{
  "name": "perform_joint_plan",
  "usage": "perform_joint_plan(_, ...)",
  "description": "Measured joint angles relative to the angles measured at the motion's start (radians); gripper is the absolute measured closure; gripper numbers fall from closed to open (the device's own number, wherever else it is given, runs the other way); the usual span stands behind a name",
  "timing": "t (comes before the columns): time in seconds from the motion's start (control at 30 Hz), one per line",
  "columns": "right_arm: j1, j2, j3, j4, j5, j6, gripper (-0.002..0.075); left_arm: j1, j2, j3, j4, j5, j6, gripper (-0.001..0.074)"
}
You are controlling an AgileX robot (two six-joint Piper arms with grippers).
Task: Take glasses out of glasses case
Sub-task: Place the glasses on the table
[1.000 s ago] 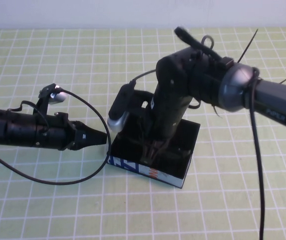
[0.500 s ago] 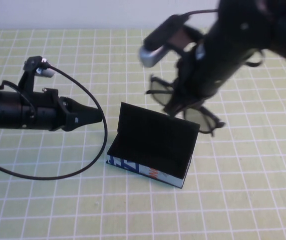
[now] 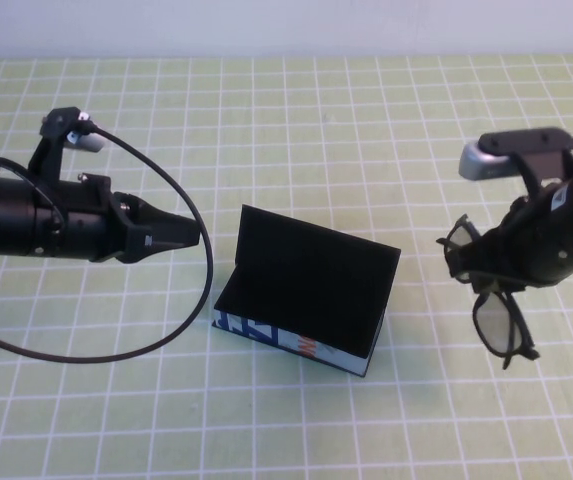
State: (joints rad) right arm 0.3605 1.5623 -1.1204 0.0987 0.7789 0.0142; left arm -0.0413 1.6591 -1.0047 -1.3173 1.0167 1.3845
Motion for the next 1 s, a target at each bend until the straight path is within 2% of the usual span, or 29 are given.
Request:
perform_joint_plan(0.23,0.000,0.100,0.042,0.109,-0.167,0.002,0.0711,0.000,0.000,0.000,0.000,-0.005,-0.002,0.0739)
perform_joint_plan(0.47,0.000,0.168,0.042,0.136,-0.207,0.002,0.0690,0.000,0.000,0.000,0.000,-0.005,-0.002,0.0739)
perform_joint_plan(0.8,0.000,0.178,0.042,0.136,-0.211,0.002,0.0477,0.000,0.000,0.000,0.000,-0.010,-0.002,0.0739)
perform_joint_plan(1.0,0.000,0.105,0.042,0.136,-0.110,0.002,0.0452,0.000,-0.009,0.000,0.000,-0.025,-0.018,0.0739)
